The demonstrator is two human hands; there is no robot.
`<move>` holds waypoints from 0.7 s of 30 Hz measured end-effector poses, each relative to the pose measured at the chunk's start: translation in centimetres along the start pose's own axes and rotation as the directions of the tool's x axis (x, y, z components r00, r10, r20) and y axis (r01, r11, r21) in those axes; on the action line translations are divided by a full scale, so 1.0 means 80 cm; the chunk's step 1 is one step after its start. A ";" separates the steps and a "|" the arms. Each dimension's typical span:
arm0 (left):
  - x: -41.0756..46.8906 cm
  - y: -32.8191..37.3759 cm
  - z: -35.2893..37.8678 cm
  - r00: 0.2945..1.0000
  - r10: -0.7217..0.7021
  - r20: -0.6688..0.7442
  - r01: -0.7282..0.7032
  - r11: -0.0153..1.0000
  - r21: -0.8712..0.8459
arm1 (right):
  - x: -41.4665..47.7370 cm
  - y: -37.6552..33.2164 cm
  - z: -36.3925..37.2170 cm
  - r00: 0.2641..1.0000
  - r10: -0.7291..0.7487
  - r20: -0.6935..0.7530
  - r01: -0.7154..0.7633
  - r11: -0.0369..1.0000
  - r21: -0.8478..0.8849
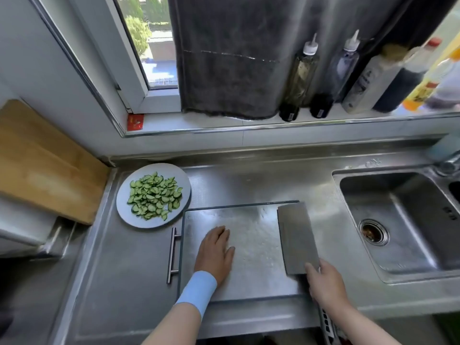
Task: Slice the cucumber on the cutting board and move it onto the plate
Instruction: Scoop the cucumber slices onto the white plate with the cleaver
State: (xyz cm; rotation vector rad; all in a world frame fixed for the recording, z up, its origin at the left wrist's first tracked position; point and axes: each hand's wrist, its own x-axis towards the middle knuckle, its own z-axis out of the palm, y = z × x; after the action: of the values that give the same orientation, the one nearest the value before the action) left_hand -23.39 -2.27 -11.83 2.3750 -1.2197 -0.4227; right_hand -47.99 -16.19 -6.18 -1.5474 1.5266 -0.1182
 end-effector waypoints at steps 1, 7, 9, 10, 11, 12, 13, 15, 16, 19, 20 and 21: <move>0.000 -0.002 -0.002 1.000 -0.025 -0.009 0.025 1.000 0.006 | -0.003 -0.001 -0.003 1.000 0.008 -0.017 -0.008 1.000 -0.012; -0.005 -0.013 -0.006 0.977 -0.209 -0.031 0.206 0.976 -0.076 | 0.010 -0.003 0.019 0.996 0.005 0.090 0.000 0.999 -0.050; -0.008 -0.009 -0.006 0.978 -0.206 -0.013 0.202 0.969 -0.141 | 0.012 -0.015 0.039 0.989 -0.023 0.147 0.035 0.996 -0.077; -0.009 -0.005 -0.006 0.980 -0.198 0.001 0.196 0.966 -0.171 | 0.011 -0.021 0.051 0.983 -0.031 0.179 0.044 0.997 -0.064; -0.010 0.001 -0.005 0.981 -0.191 0.014 0.190 0.963 -0.192 | 0.009 -0.027 0.064 0.978 -0.034 0.207 0.046 0.997 -0.054; -0.009 0.006 -0.004 0.982 -0.186 0.022 0.187 0.960 -0.206 | 0.006 -0.031 0.079 0.973 -0.035 0.228 0.046 0.998 -0.042; -0.008 0.009 -0.002 0.981 -0.190 0.027 0.191 0.957 -0.220 | 0.001 -0.037 0.092 0.969 -0.039 0.244 0.046 0.999 -0.026; -0.005 0.012 0.000 0.975 -0.218 0.039 0.220 0.943 -0.248 | -0.007 -0.047 0.118 0.962 -0.057 0.266 0.064 0.998 -0.017; -0.004 0.013 0.000 0.973 -0.224 0.049 0.229 0.939 -0.256 | -0.012 -0.053 0.128 0.959 -0.065 0.277 0.074 0.997 -0.023; -0.002 0.012 0.001 0.972 -0.225 0.070 0.235 0.935 -0.264 | -0.029 -0.068 0.154 0.941 -0.069 0.333 0.075 0.997 -0.007; -0.002 0.011 0.000 0.973 -0.222 0.067 0.232 0.936 -0.266 | -0.034 -0.073 0.161 0.935 -0.073 0.348 0.079 0.997 -0.002; -0.001 0.010 -0.002 0.976 -0.210 0.061 0.219 0.941 -0.259 | -0.038 -0.077 0.166 0.929 -0.077 0.361 0.079 0.997 0.008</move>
State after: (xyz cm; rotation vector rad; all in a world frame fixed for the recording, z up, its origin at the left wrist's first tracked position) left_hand -23.89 -2.61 -11.29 2.2806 -0.8570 -0.6537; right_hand -35.67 -7.91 -8.17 -1.5365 1.1759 0.1228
